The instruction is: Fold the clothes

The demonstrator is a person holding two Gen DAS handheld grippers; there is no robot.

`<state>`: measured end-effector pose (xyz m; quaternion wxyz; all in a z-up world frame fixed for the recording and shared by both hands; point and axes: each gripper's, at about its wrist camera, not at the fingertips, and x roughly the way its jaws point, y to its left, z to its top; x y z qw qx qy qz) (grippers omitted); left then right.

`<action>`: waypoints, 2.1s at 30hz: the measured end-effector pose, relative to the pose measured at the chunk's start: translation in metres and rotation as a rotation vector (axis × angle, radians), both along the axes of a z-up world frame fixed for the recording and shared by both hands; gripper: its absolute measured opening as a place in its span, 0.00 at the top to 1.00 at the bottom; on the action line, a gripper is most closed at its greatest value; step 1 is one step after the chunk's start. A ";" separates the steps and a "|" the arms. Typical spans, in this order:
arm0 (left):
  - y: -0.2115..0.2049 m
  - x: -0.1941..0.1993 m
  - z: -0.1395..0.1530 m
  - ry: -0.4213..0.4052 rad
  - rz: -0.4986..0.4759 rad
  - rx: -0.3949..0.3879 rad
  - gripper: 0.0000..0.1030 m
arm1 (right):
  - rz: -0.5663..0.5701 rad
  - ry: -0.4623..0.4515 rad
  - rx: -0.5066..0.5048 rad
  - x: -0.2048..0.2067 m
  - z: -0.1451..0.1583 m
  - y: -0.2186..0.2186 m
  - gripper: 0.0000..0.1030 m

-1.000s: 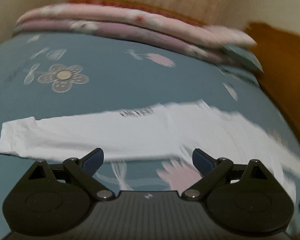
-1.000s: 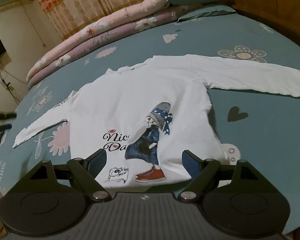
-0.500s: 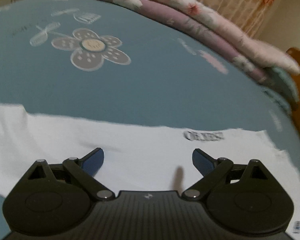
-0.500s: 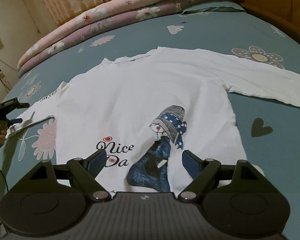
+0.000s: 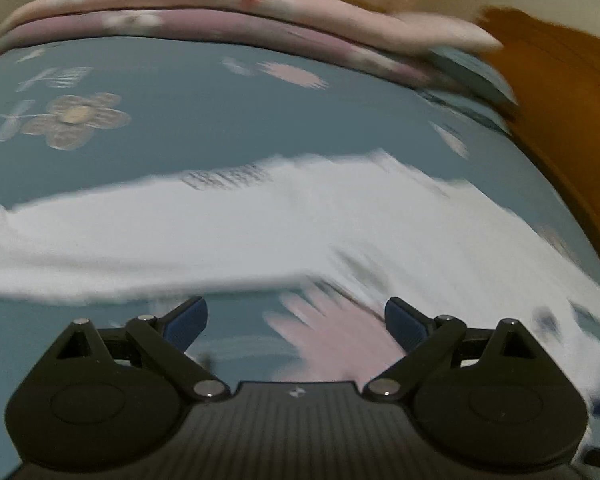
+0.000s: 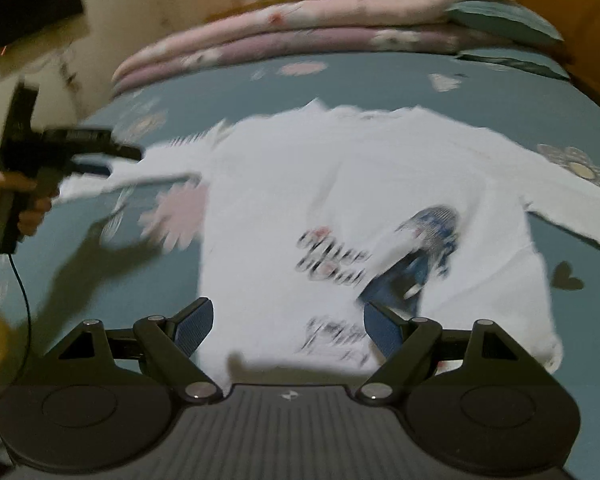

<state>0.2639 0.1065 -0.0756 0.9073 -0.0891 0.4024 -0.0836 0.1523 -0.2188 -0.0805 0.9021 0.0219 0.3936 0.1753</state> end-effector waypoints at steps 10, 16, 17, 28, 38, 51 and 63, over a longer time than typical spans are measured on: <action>-0.108 -0.098 -0.011 0.004 -0.196 0.114 0.07 | 0.154 -0.072 -0.245 -0.041 -0.011 0.039 0.14; -0.118 -0.109 -0.011 0.016 -0.179 0.144 0.07 | 0.196 -0.114 -0.389 -0.044 -0.023 0.056 0.13; -0.119 -0.110 -0.011 0.020 -0.174 0.143 0.07 | 0.205 -0.120 -0.415 -0.044 -0.025 0.059 0.13; -0.112 -0.114 -0.005 0.015 -0.131 0.118 0.07 | 0.259 -0.177 -0.479 -0.042 -0.017 0.074 0.09; -0.097 -0.115 -0.005 0.017 -0.092 0.094 0.07 | 0.265 -0.146 -0.574 -0.022 -0.032 0.079 0.09; -0.098 -0.106 -0.012 0.006 -0.124 0.077 0.07 | 0.170 -0.196 -0.575 0.019 -0.003 0.034 0.03; -0.113 -0.096 -0.022 -0.029 -0.205 0.087 0.07 | 0.074 -0.062 -0.462 0.109 -0.031 -0.012 0.02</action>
